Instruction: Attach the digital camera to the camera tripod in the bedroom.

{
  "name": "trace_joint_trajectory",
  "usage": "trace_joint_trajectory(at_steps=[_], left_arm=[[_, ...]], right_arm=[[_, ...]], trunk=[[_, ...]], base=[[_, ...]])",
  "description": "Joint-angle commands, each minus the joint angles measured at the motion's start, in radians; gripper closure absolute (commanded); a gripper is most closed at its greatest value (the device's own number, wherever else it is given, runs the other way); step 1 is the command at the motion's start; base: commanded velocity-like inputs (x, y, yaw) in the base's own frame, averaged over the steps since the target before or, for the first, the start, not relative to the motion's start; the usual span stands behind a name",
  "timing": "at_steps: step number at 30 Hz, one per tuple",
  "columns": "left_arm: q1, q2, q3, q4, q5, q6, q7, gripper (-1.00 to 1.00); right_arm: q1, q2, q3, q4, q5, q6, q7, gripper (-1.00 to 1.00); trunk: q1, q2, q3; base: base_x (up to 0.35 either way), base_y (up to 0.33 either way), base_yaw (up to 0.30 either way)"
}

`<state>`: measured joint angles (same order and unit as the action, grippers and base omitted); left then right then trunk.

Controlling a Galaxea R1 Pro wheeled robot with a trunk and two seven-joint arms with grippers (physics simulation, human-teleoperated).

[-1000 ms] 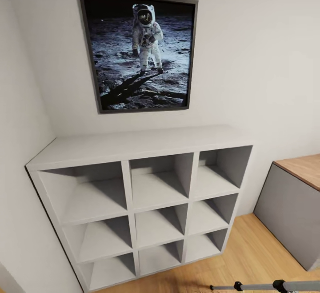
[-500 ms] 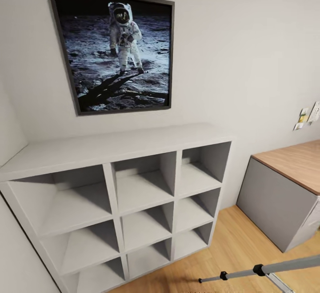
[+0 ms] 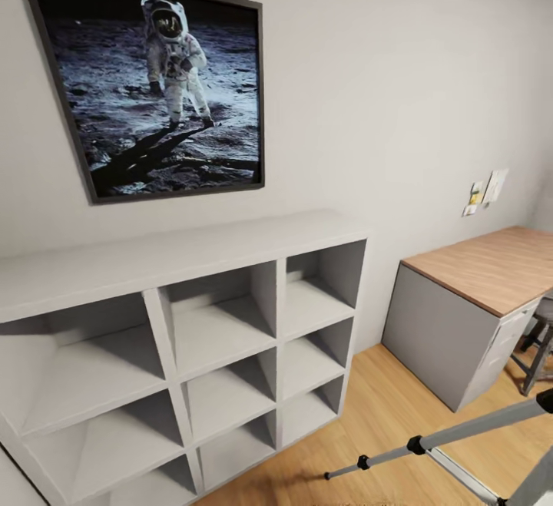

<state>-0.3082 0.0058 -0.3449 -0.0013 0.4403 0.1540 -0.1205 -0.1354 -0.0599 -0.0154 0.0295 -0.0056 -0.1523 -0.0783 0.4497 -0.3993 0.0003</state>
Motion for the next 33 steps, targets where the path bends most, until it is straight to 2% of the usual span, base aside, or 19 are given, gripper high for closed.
trace_joint_trajectory(at_steps=[1, 24, 33], left_arm=[[0.0, 0.0, -0.008, 0.0, 0.009, 0.004, -0.004, 1.0], [0.0, 0.0, -0.008, 0.0, 0.009, 0.004, -0.004, 1.0], [0.0, 0.0, -0.008, 0.0, 0.009, 0.004, -0.004, 1.0]], right_arm=[[-0.001, 0.0, -0.001, 0.003, -0.001, -0.006, -0.001, -1.0], [-0.001, 0.0, -0.001, 0.003, -0.001, -0.006, -0.001, -1.0], [-0.001, 0.0, -0.001, 0.003, -0.001, -0.006, -0.001, -1.0]], trunk=[[0.0, -0.001, 0.0], [0.0, -0.001, 0.0], [0.0, -0.001, 0.0]], base=[[0.0, 0.0, -0.243], [0.0, 0.0, -0.243], [0.036, 0.115, -0.243]])
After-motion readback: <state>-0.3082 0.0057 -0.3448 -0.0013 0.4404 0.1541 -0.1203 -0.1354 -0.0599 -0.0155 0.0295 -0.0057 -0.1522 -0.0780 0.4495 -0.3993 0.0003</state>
